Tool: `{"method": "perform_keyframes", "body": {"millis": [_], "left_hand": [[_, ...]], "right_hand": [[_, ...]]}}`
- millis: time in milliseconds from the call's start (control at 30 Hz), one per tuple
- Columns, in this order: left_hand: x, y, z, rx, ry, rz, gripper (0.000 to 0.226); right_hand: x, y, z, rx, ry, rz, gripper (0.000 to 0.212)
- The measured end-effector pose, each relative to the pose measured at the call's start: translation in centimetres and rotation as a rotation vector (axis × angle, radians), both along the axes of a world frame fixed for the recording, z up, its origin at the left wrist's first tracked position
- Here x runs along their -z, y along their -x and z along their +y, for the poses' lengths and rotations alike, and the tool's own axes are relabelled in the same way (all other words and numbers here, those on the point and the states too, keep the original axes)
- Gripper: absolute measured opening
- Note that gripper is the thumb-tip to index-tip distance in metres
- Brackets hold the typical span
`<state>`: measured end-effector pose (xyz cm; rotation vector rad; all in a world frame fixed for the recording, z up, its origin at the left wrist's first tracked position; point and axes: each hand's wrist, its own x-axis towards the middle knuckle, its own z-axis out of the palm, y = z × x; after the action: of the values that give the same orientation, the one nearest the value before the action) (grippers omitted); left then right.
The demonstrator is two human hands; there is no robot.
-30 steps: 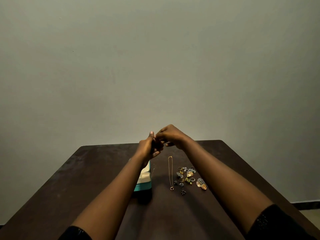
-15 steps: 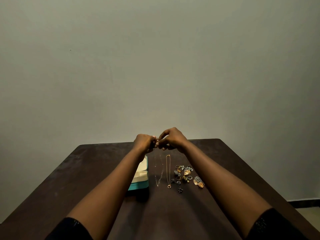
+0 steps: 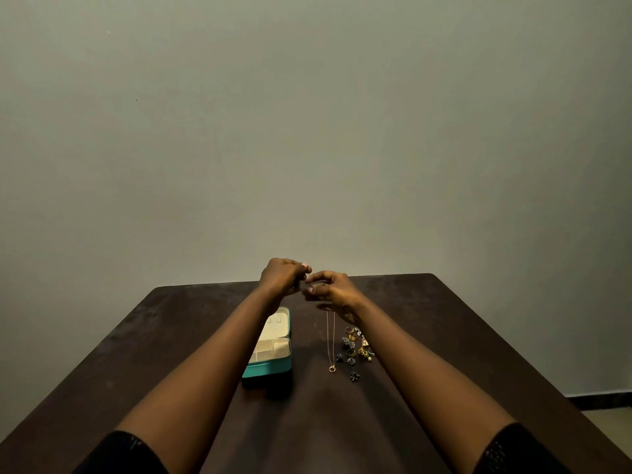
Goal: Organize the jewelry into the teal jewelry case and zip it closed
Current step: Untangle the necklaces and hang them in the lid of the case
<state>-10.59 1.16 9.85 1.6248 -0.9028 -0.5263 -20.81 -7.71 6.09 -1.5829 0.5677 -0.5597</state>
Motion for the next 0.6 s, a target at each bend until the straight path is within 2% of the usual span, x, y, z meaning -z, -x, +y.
{"method": "perform_keyframes", "body": {"millis": [133, 333, 433, 533, 600], "left_hand": [[-0.1, -0.4, 0.2, -0.078, 0.024, 0.053, 0.016], [-0.2, -1.3, 0.6, -0.151, 0.067, 0.191, 0.017], [0.1, -1.7, 1.0, -0.200, 0.058, 0.154, 0.015], [0.7, -1.8, 1.0, -0.257, 0.015, 0.086, 0.014], [1.3, -1.7, 1.0, -0.281, -0.039, 0.016, 0.019]], "right_hand": [[0.6, -0.1, -1.2, 0.244, 0.024, -0.047, 0.023], [1.5, 1.1, -3.4, 0.430, 0.203, 0.119, 0.016], [1.7, 2.1, -4.4, 0.529, 0.159, 0.123, 0.025], [1.1, 3.1, -4.8, 0.583, 0.122, 0.111, 0.014], [0.3, 3.4, -4.9, 0.570, 0.061, 0.061, 0.017]]}}
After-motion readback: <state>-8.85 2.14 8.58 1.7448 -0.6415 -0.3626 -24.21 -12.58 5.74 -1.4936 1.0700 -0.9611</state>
